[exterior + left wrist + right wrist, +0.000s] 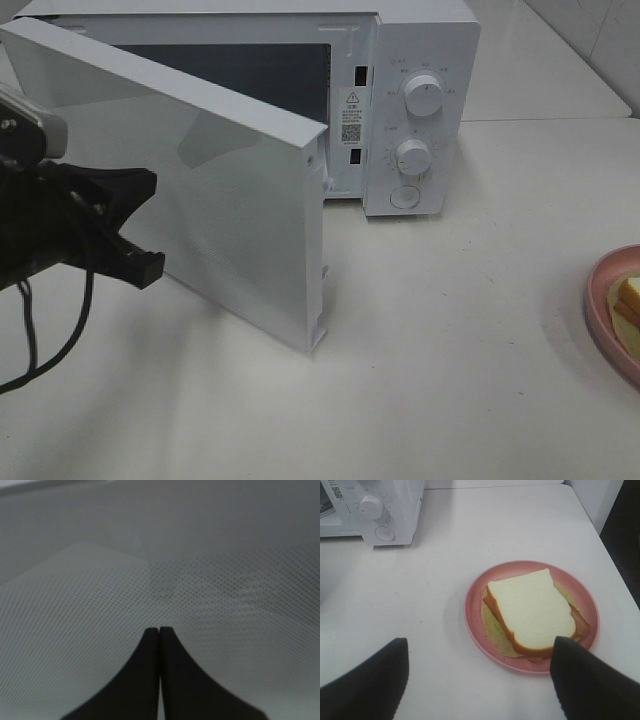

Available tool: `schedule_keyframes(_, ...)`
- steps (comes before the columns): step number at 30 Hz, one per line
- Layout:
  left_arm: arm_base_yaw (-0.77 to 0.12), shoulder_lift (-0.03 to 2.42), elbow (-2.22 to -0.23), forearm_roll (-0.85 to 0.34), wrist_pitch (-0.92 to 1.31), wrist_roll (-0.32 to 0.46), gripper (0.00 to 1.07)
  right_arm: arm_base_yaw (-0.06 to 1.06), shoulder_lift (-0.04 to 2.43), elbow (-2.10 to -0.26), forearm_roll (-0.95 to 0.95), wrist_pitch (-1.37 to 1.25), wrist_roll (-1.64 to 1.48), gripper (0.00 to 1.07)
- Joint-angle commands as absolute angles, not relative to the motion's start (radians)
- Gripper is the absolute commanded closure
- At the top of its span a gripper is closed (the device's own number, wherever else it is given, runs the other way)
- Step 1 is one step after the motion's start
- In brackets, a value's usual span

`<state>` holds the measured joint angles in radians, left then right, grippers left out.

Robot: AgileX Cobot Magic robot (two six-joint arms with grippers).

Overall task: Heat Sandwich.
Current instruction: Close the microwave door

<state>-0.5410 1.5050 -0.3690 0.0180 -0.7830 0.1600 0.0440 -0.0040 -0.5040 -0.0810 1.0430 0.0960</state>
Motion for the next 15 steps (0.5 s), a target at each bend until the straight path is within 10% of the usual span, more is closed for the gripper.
schedule_keyframes(1, -0.589, 1.569, -0.444, -0.06, -0.833, 0.163, 1.07, 0.036, -0.03, -0.503, -0.084, 1.04, 0.084, 0.32)
schedule_keyframes(15, -0.7, 1.75, -0.65, -0.299, -0.868, 0.249, 1.07, 0.036, -0.03, -0.503, -0.084, 1.04, 0.084, 0.32)
